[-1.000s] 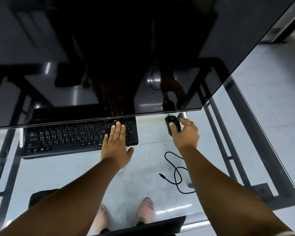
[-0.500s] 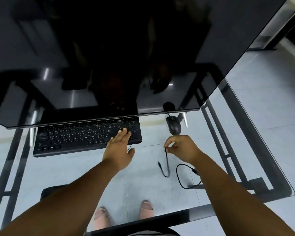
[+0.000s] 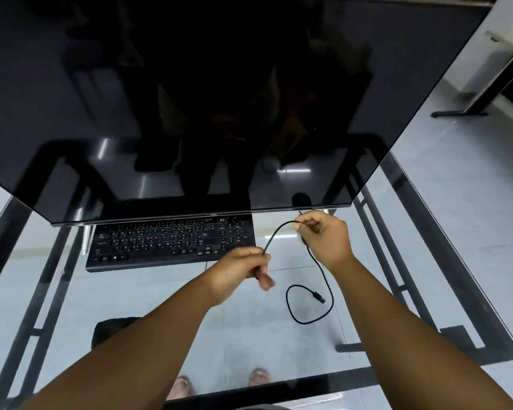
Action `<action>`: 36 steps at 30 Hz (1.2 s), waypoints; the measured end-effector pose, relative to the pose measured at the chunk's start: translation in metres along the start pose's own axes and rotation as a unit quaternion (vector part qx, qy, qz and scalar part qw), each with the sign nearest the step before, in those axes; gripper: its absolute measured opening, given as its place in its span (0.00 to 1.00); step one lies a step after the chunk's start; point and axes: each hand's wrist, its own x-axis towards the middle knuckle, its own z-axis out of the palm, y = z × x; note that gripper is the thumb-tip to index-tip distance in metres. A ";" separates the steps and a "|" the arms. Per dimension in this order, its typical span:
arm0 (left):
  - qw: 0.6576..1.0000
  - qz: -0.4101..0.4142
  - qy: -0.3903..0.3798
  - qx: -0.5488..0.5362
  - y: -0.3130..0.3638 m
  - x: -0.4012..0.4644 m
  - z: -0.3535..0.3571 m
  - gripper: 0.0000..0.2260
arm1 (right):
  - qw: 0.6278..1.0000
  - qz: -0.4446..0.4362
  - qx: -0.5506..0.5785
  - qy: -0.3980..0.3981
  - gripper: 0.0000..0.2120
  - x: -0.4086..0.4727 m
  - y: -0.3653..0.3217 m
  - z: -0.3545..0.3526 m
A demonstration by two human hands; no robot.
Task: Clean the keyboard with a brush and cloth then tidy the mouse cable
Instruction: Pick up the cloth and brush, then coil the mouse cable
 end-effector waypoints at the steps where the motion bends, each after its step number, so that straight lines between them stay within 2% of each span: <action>1: 0.999 -0.005 0.002 -0.050 0.004 -0.002 -0.002 0.17 | 1.000 0.009 -0.023 0.004 0.05 0.002 0.000 -0.001; 3: 0.984 -0.019 0.000 -0.178 0.012 -0.006 -0.007 0.20 | 0.995 0.023 -0.092 -0.030 0.07 0.002 0.001 -0.003; 4: 0.966 -0.021 0.000 -0.257 0.015 -0.008 -0.010 0.20 | 0.992 0.032 -0.098 -0.065 0.10 0.001 0.001 -0.004; 7: 0.897 0.024 0.015 -0.441 0.027 -0.013 -0.023 0.13 | 0.975 0.118 0.009 -0.189 0.11 -0.010 0.004 -0.005; 9: 0.868 0.056 0.087 -0.487 0.032 -0.014 -0.032 0.10 | 0.961 0.140 -0.004 -0.239 0.09 -0.017 0.011 -0.007; 10: 0.852 0.061 0.143 -0.499 0.033 -0.012 -0.035 0.12 | 0.956 0.138 -0.029 -0.259 0.09 -0.019 0.014 -0.008; 14: 0.786 0.096 0.363 -0.492 0.031 -0.007 -0.048 0.15 | 0.913 0.118 -0.132 -0.367 0.09 -0.025 0.004 -0.015; 16: 0.794 0.099 0.425 -0.424 0.025 -0.001 -0.054 0.12 | 0.881 0.111 -0.158 -0.431 0.09 -0.026 -0.009 -0.022; 17: 0.809 0.092 0.443 -0.375 0.020 0.001 -0.056 0.11 | 0.869 0.104 -0.157 -0.458 0.09 -0.025 -0.016 -0.025; 19: 0.853 0.071 0.458 -0.239 0.011 0.001 -0.056 0.18 | 0.851 0.089 -0.138 -0.498 0.08 -0.024 -0.030 -0.033; 22: 0.904 0.040 0.422 -0.044 0.004 -0.003 -0.046 0.23 | 0.825 0.066 -0.090 -0.554 0.10 -0.020 -0.055 -0.044; 24: 0.933 -0.008 0.357 0.040 0.005 -0.006 -0.035 0.22 | 0.825 0.029 -0.043 -0.563 0.12 -0.018 -0.072 -0.050; 27: 0.978 -0.076 0.185 0.058 0.000 -0.010 -0.020 0.14 | 0.876 -0.006 0.074 -0.477 0.12 -0.012 -0.086 -0.051; 29: 0.985 -0.112 0.042 0.127 -0.011 -0.014 -0.015 0.15 | 0.917 -0.005 0.119 -0.379 0.11 -0.002 -0.087 -0.048; 30: 0.985 -0.117 -0.007 0.126 -0.015 -0.016 -0.013 0.16 | 0.939 -0.001 0.114 -0.323 0.10 0.003 -0.085 -0.044; 32: 0.991 -0.107 -0.048 0.058 -0.017 -0.019 -0.013 0.19 | 0.975 0.016 0.079 -0.207 0.09 0.015 -0.073 -0.033; 34: 0.991 -0.097 -0.079 -0.040 -0.007 -0.022 -0.014 0.26 | 0.992 0.043 0.052 -0.107 0.08 0.022 -0.054 -0.021; 36: 0.978 -0.087 -0.108 -0.155 0.004 -0.024 -0.020 0.31 | 0.995 0.064 0.029 -0.066 0.09 0.022 -0.034 -0.013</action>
